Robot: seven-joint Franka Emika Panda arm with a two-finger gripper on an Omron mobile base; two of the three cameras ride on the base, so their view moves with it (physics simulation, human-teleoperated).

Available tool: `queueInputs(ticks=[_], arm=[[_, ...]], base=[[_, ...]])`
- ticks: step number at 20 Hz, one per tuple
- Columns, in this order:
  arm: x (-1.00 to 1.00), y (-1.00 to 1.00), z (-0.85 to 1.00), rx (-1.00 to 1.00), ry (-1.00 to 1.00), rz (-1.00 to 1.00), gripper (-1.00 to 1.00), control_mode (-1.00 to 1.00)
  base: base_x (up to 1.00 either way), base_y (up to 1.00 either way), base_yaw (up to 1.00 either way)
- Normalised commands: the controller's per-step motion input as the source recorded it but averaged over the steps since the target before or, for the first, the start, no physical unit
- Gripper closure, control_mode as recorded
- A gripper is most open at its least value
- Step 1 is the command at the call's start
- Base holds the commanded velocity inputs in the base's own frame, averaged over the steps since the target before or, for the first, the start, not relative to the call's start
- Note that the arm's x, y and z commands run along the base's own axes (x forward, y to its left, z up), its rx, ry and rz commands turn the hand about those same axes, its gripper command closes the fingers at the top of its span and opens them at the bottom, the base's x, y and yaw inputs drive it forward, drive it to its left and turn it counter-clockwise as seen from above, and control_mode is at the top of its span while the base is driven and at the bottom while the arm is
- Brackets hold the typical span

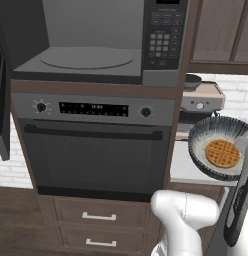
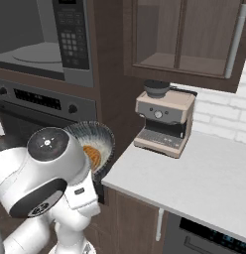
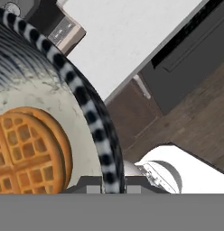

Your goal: Open the microwave, place the bowl with waffle inside the microwave, then close the microwave door and turn it on.

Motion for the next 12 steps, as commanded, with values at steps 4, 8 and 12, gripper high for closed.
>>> queueInputs(ticks=[4,8,12], arm=[[-0.28,1.0,0.56,0.0,0.01,0.0,1.0,-1.0],[-0.04,1.0,0.49,0.0,0.0,0.0,1.0,-1.0],[0.0,0.99,0.45,0.01,-0.01,0.05,1.0,-1.0]], base=[[0.0,0.0,0.0],[0.0,0.0,0.0],[0.0,0.0,0.0]])
